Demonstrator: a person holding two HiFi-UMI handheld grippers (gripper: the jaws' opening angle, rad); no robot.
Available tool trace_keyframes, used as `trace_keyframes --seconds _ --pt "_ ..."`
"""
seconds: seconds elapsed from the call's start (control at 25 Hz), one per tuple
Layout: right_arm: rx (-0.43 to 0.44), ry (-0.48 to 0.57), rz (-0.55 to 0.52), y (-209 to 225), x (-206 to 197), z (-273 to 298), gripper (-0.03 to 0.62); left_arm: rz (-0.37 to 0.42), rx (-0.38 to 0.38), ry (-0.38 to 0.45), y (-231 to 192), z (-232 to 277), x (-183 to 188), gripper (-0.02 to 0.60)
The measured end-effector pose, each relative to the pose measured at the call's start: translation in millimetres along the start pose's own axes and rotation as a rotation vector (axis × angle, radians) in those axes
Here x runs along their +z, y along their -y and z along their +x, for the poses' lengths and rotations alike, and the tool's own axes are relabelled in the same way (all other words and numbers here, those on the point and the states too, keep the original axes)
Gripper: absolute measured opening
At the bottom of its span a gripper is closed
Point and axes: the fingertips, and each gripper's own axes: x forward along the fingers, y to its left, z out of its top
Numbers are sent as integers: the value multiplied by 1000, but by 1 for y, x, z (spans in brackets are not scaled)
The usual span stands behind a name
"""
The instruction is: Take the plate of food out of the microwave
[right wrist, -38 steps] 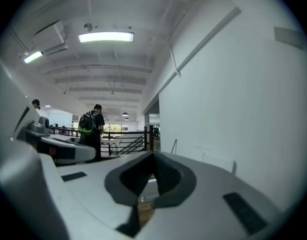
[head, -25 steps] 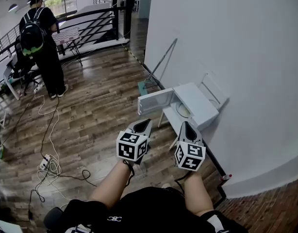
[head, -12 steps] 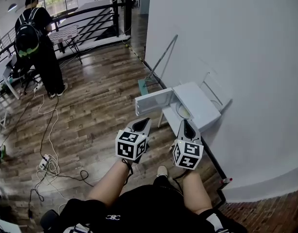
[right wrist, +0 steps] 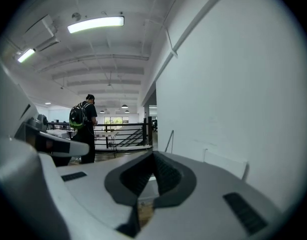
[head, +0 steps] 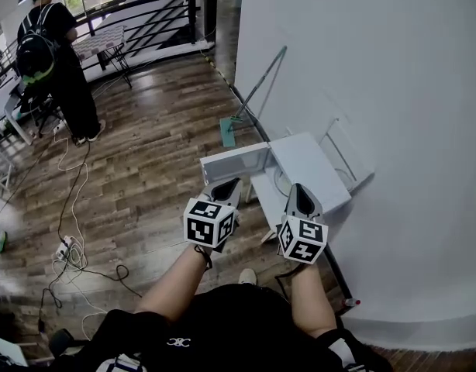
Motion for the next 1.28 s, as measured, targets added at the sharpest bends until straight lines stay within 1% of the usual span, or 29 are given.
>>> trace_keyframes --seconds 0.2,0.4,0.52,0.68,0.8,0.96,1.12,1.2,1.28 --pt "67 -19 -37 21 -6 44 14 -39 44 -10 -6 47 0 0" --pt "138 -49 -54 33 -17 75 13 -76 83 -34 -10 85 -12 0" --pt "154 -77 -52 38 -27 90 14 -100 97 -54 -15 99 -23 0" --pt "156 -100 -75 32 -37 105 13 -131 87 -83 -26 111 -38 0" --pt "166 -141 -121 24 -58 117 14 -161 79 -122 -35 124 -61 0" --pt "187 -214 -146 5 -93 125 12 -204 67 -170 -53 132 -92 0" --pt "186 -277 -166 -3 -129 127 14 -244 39 -230 -66 146 -139 0" --pt "185 -308 -184 -4 -149 130 12 -286 17 -246 -72 160 -165 0" --pt "179 -343 -206 -2 -171 131 13 -339 -10 -262 -79 175 -192 32"
